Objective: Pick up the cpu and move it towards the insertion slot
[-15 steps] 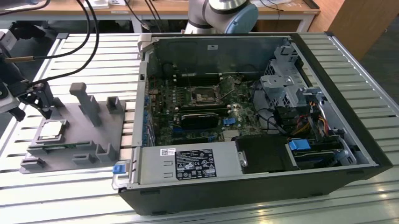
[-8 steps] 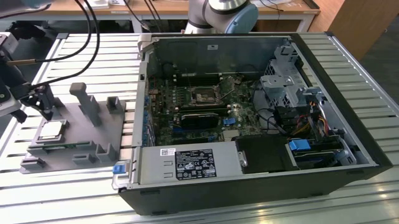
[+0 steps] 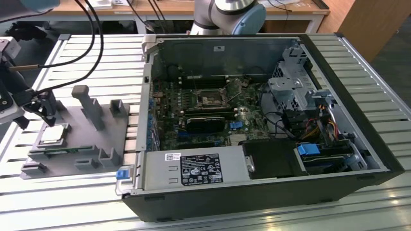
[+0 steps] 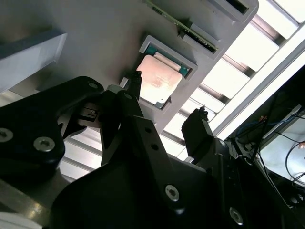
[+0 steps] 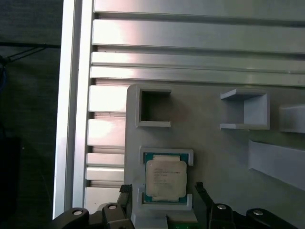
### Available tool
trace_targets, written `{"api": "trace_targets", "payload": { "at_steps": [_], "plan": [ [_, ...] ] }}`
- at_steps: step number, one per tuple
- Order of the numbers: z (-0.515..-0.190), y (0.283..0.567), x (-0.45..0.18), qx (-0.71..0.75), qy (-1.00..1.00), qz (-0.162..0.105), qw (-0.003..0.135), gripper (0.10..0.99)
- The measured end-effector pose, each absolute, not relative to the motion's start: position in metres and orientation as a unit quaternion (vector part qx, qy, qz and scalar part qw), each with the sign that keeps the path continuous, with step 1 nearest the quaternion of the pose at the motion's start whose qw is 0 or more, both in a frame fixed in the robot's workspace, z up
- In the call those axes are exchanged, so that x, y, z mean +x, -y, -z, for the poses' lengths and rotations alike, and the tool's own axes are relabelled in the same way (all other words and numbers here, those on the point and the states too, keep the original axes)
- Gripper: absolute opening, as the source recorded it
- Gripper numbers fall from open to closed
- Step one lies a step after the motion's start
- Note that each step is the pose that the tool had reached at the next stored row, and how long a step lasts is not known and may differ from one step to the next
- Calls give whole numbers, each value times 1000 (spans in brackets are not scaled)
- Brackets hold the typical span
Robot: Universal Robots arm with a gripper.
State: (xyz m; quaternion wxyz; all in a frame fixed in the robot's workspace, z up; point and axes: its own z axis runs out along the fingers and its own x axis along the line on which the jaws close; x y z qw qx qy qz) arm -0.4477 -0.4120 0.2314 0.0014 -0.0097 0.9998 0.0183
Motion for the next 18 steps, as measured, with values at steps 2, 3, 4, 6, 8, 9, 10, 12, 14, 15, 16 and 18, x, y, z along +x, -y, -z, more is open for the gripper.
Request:
{"api": "trace_targets", "payload": {
  "at_steps": [2,3,4,6,8,9,10,12,14,15,16,18],
  "plan": [
    [-230,412,-447,-10,-1000,-18,1,620],
    [-229,412,-446,-10,-1000,-18,1,620],
    [-229,412,-445,-10,-1000,-18,1,620],
    [-228,412,-445,-10,-1000,-18,1,620],
    [-226,412,-445,-10,-1000,-18,1,620],
    [-226,412,-444,-10,-1000,-18,1,620],
    [-225,412,-444,-10,-1000,-18,1,620],
    [-224,412,-444,-10,-1000,-18,1,620],
    [-223,412,-444,-10,-1000,-18,1,620],
    [-222,412,-444,-10,-1000,-18,1,620],
    [-221,412,-444,-10,-1000,-18,1,620],
    [-220,412,-444,-10,-1000,-18,1,620]
  ]
}}
